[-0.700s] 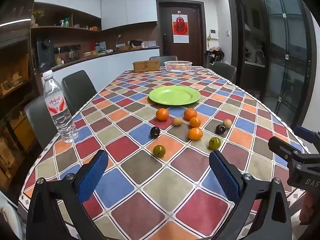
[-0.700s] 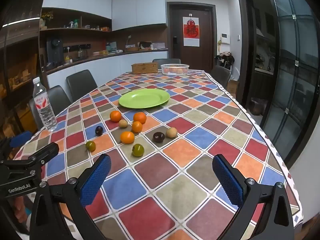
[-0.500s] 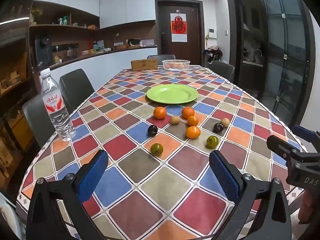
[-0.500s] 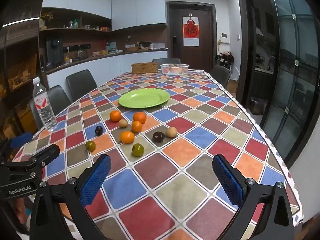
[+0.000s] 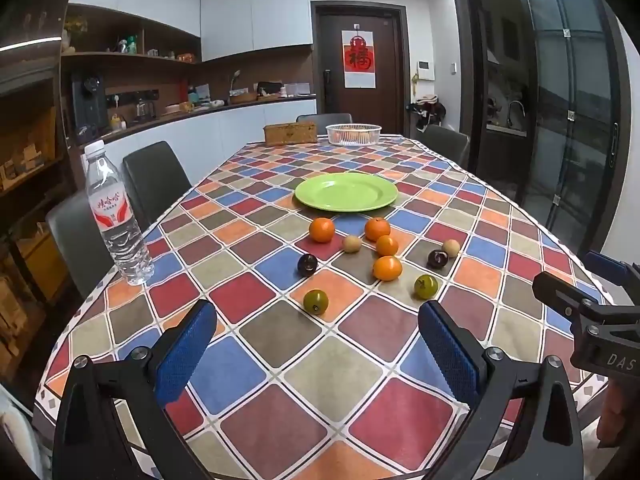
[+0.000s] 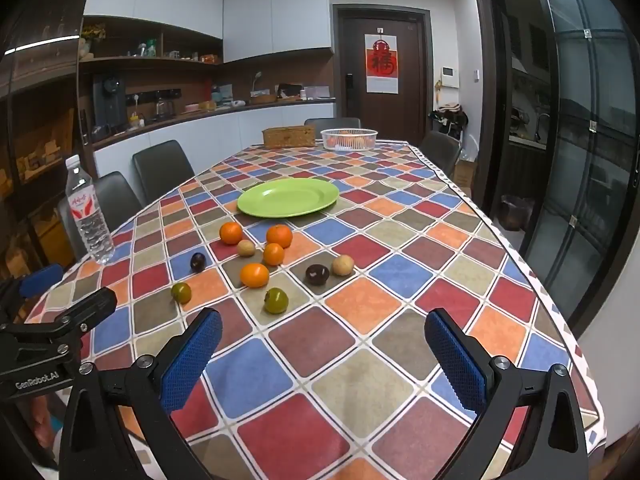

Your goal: Organize fruits

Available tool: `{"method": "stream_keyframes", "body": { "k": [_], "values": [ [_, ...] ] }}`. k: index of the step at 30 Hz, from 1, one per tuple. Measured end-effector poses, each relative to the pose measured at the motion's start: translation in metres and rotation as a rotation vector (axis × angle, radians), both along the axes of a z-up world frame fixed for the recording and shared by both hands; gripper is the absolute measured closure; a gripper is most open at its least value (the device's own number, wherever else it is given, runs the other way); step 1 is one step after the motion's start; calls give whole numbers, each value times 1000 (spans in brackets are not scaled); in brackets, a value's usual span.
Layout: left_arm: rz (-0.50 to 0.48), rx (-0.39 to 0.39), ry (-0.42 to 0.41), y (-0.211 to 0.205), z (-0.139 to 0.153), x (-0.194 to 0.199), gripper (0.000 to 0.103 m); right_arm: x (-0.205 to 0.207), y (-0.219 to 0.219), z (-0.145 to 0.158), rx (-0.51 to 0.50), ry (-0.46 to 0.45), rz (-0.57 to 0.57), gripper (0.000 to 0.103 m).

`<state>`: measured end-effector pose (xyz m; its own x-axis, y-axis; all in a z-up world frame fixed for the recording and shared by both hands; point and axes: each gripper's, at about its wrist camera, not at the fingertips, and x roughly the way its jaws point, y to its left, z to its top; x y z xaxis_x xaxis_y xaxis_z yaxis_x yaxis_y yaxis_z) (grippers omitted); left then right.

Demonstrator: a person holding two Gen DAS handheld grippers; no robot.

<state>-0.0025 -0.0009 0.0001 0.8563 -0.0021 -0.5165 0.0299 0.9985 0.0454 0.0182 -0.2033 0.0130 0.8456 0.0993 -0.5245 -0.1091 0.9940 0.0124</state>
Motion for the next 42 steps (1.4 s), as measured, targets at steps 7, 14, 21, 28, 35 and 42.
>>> {"method": "stream_keyframes", "body": {
  "k": [7,14,21,28,35,42],
  "values": [
    [1,1,-1,1,1,0,0,0,-1,0,1,0,1,1],
    [2,0,-3,3,3,0,0,0,-1,0,1,0,1,1],
    [1,0,-5,4,5,1,0,0,-1,0,1,0,1,1],
    [3,3,-7,3,5,0,0,0,-2,0,2,0,0,1],
    [4,4,-8,4,6,0,0,0,-1,-1,2,1,0,1],
    [3,4,-9,4,6,0,0,1,-1,-1,3,1,0,1]
  ]
}}
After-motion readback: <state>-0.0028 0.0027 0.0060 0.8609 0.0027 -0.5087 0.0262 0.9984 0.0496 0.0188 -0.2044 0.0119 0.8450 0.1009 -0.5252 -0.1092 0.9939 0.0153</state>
